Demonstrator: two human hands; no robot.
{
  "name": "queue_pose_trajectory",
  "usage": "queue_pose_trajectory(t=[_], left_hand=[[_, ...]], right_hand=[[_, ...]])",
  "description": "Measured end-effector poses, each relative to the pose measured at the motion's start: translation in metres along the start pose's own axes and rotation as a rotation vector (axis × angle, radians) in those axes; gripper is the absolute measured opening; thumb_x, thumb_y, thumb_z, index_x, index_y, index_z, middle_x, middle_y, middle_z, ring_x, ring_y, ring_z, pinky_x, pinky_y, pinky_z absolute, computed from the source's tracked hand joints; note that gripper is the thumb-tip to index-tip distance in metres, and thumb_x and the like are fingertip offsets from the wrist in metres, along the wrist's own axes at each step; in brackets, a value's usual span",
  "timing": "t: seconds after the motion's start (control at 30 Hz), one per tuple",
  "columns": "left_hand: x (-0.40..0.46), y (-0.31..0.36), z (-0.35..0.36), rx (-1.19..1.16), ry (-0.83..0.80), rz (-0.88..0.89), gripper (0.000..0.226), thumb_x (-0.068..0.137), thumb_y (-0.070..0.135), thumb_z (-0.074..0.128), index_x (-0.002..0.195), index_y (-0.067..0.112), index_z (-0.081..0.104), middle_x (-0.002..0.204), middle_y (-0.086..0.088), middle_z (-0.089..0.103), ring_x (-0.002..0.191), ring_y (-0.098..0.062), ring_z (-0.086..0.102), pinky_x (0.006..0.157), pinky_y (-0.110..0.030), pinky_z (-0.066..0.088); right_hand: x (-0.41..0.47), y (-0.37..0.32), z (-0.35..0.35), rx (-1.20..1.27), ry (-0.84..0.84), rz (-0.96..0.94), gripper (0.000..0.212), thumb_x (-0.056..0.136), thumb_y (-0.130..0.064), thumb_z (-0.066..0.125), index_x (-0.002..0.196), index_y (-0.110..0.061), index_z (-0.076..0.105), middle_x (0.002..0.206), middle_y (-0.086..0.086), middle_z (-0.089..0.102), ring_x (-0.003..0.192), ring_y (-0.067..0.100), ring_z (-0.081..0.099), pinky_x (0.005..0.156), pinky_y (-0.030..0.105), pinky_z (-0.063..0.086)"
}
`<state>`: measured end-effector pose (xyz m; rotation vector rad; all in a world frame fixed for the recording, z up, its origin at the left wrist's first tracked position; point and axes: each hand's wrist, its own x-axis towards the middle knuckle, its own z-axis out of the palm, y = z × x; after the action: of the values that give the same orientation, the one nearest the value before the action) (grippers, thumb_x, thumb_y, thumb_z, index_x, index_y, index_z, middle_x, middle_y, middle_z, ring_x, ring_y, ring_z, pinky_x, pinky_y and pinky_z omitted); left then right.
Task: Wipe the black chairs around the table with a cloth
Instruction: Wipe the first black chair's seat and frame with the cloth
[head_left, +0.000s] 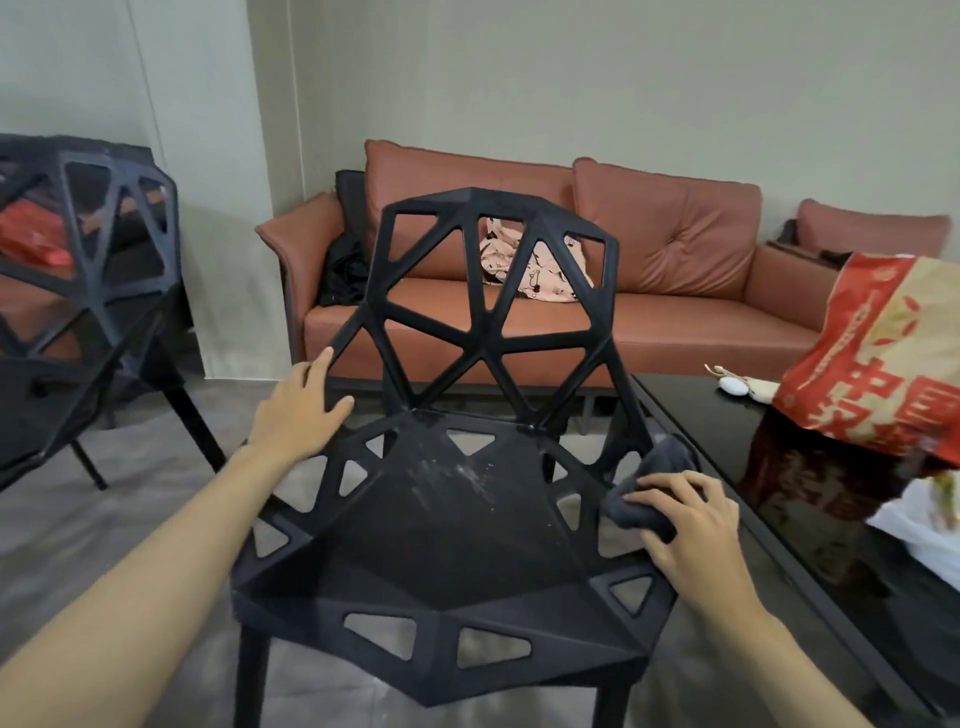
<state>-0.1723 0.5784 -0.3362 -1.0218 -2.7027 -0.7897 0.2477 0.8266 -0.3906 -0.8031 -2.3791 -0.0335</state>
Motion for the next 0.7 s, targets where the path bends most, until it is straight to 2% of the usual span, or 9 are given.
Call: queue_pose_trajectory(t=[0.07, 0.13, 0.2, 0.23, 0.3, 0.4, 0.53, 0.6, 0.7], left_hand=[[-0.003, -0.004, 0.008, 0.176, 0.067, 0.027, 0.078, 0.1, 0.055, 0.053, 0.164, 0.022, 0.022, 0.156, -0.013, 0.042, 0.125, -0.04, 0.056, 0.079, -0.049, 0.053], [-0.013, -0.01, 0.013, 0.225, 0.121, 0.031, 0.078, 0.097, 0.053, 0.058, 0.161, 0.016, 0.03, 0.151, -0.01, 0.05, 0.107, -0.038, 0.064, 0.062, -0.04, 0.047], [-0.018, -0.017, 0.019, 0.242, 0.174, 0.045, 0.082, 0.094, 0.052, 0.063, 0.159, 0.013, 0.033, 0.146, -0.008, 0.054, 0.092, -0.037, 0.066, 0.055, -0.035, 0.039], [-0.016, -0.019, 0.021, 0.254, 0.195, 0.057, 0.085, 0.092, 0.053, 0.065, 0.159, 0.012, 0.033, 0.146, -0.009, 0.054, 0.087, -0.037, 0.065, 0.053, -0.034, 0.039], [-0.012, -0.019, 0.023, 0.277, 0.202, 0.074, 0.089, 0.089, 0.054, 0.065, 0.159, 0.009, 0.032, 0.145, -0.011, 0.054, 0.081, -0.039, 0.063, 0.053, -0.035, 0.04], [-0.013, -0.016, 0.026, 0.263, 0.188, 0.074, 0.09, 0.088, 0.059, 0.049, 0.159, 0.006, 0.03, 0.143, -0.016, 0.053, 0.077, -0.042, 0.057, 0.058, -0.042, 0.043], [-0.014, -0.014, 0.033, 0.289, 0.211, 0.061, 0.088, 0.09, 0.057, 0.038, 0.161, 0.005, 0.025, 0.139, -0.022, 0.051, 0.081, -0.042, 0.05, 0.068, -0.048, 0.04], [-0.014, -0.015, 0.035, 0.3, 0.232, 0.061, 0.088, 0.092, 0.056, 0.037, 0.161, 0.004, 0.024, 0.139, -0.024, 0.05, 0.081, -0.042, 0.049, 0.069, -0.048, 0.039], [-0.013, -0.017, 0.038, 0.283, 0.253, 0.073, 0.086, 0.092, 0.055, 0.036, 0.161, 0.003, 0.025, 0.143, -0.022, 0.049, 0.081, -0.041, 0.049, 0.069, -0.048, 0.038]], right_hand=[[-0.004, -0.004, 0.001, -0.029, -0.011, -0.002, 0.046, 0.067, -0.009, 0.089, 0.106, -0.031, 0.075, 0.127, -0.014, 0.065, 0.128, 0.027, 0.048, 0.098, 0.048, 0.036], [-0.006, -0.007, 0.005, -0.052, -0.006, 0.032, 0.046, 0.069, -0.009, 0.087, 0.107, -0.034, 0.074, 0.131, -0.016, 0.065, 0.139, 0.026, 0.045, 0.111, 0.055, 0.027], [-0.004, -0.005, 0.009, -0.031, 0.007, 0.046, 0.048, 0.073, -0.006, 0.085, 0.11, -0.035, 0.073, 0.133, -0.018, 0.064, 0.148, 0.025, 0.037, 0.122, 0.059, 0.011], [-0.002, -0.005, 0.01, -0.005, -0.005, 0.041, 0.051, 0.074, -0.003, 0.084, 0.113, -0.034, 0.073, 0.134, -0.018, 0.063, 0.151, 0.024, 0.033, 0.123, 0.061, 0.009], [-0.001, -0.002, 0.008, 0.018, -0.059, 0.037, 0.055, 0.078, 0.001, 0.081, 0.12, -0.033, 0.071, 0.139, -0.018, 0.06, 0.154, 0.022, 0.026, 0.124, 0.064, 0.012], [-0.003, -0.001, 0.005, -0.001, -0.079, 0.03, 0.057, 0.083, 0.005, 0.074, 0.126, -0.032, 0.069, 0.145, -0.016, 0.056, 0.156, 0.02, 0.021, 0.126, 0.058, 0.016], [0.01, -0.004, 0.003, 0.006, -0.023, 0.045, 0.06, 0.083, 0.015, 0.064, 0.127, -0.026, 0.068, 0.144, -0.009, 0.057, 0.152, 0.025, 0.03, 0.121, 0.051, 0.031], [0.025, -0.012, 0.004, 0.054, 0.053, 0.09, 0.057, 0.085, 0.017, 0.061, 0.127, -0.021, 0.068, 0.138, -0.004, 0.061, 0.143, 0.026, 0.042, 0.116, 0.046, 0.039], [0.061, -0.027, 0.002, 0.162, 0.182, 0.189, 0.047, 0.09, 0.011, 0.058, 0.126, -0.019, 0.066, 0.123, -0.002, 0.064, 0.116, 0.023, 0.058, 0.095, 0.033, 0.044]])
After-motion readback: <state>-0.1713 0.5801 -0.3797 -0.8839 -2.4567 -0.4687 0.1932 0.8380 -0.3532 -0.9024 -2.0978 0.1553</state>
